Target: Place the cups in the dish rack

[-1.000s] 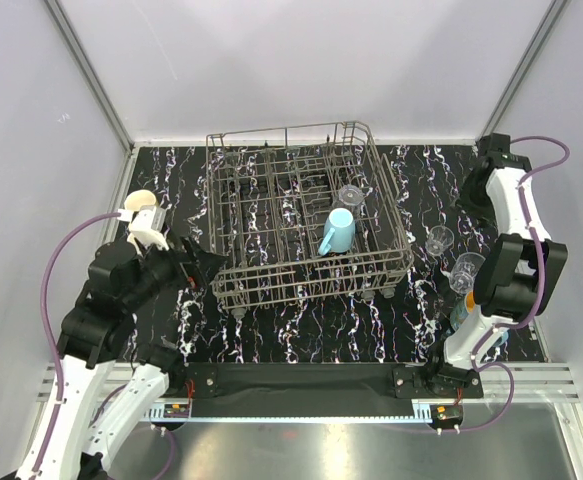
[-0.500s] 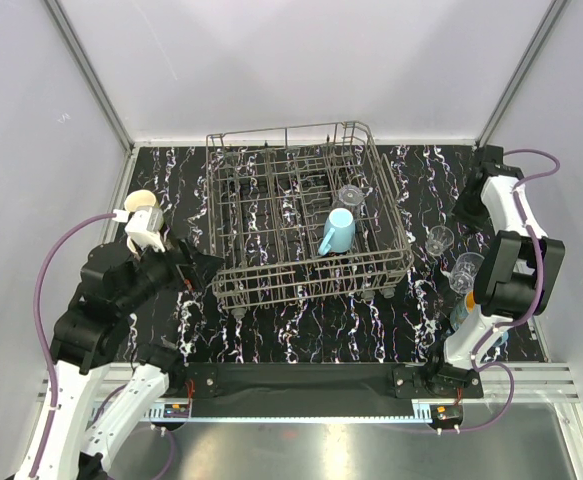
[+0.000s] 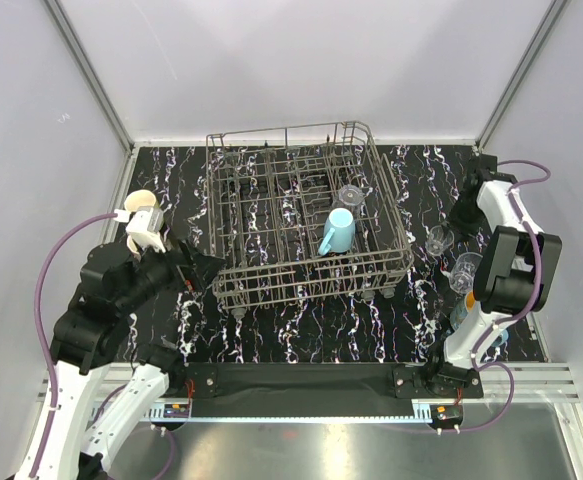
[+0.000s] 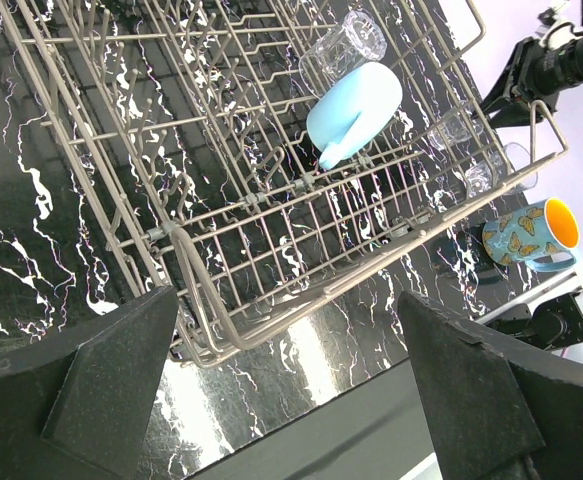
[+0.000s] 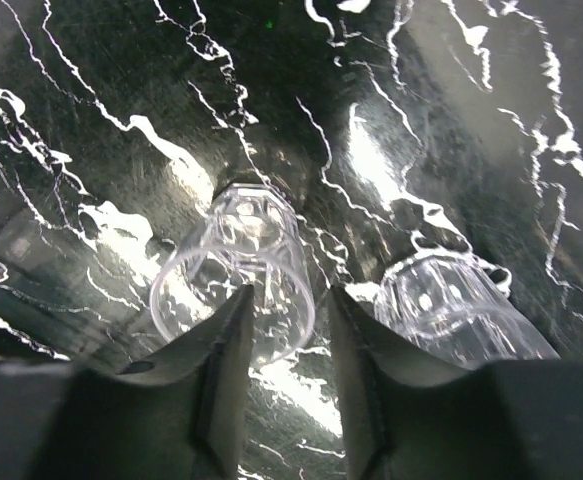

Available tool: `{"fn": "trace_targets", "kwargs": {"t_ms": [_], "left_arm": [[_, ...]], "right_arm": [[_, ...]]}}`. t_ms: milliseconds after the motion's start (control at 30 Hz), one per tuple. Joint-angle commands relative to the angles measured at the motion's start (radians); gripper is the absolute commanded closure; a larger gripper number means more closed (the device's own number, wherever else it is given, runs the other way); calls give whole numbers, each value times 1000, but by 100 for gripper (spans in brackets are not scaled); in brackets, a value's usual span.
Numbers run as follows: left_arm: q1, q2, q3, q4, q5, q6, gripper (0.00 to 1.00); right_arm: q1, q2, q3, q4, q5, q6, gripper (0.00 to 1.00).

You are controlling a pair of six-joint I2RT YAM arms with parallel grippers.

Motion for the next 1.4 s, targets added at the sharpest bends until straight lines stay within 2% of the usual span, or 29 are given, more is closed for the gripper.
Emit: {"fn": "trace_targets", "kwargs": {"t_ms": [0,300,333,467,533,733,867,1067,1133,1200,1233,1267,1367], "left_arm": [[-3,-12,12,32,18,19,1],[-3,17,21,39,25,38,1],[-3,18,21,42,27,35,1],[-3,25,21,67,65,32,1],[-3,29,26,81,90,30,1],[-3,48,49,93,113,9,1],[-3,72,75,113,122,-42,1],[-3,138,132,180,157,-168,1],[-3,153,122,275,231,-235,1],[-3,155,87,420,315,-318,1],[-3,156,70,477,337,-352,1],[-3,152,51,548,361,-384,1],[-3,150,-16,888,423,-476,1]], "right_arm": [[-2,30,-7,47,-53,2,60],[-2,52,28,47,-96,0,67],[-2,59,31,45,-98,-1,70],[-1,58,55,35,-87,-7,93],[-2,37,69,27,-82,-4,100],[-2,-31,184,-7,-113,20,100],[-1,-94,307,-14,-245,39,100],[-1,-197,449,76,-478,85,100],[-1,-201,488,88,-539,114,100],[1,-191,525,113,-724,204,100],[2,-191,525,139,-725,204,100],[7,-194,494,221,-844,280,100],[62,-215,422,390,-1005,413,100]]}}
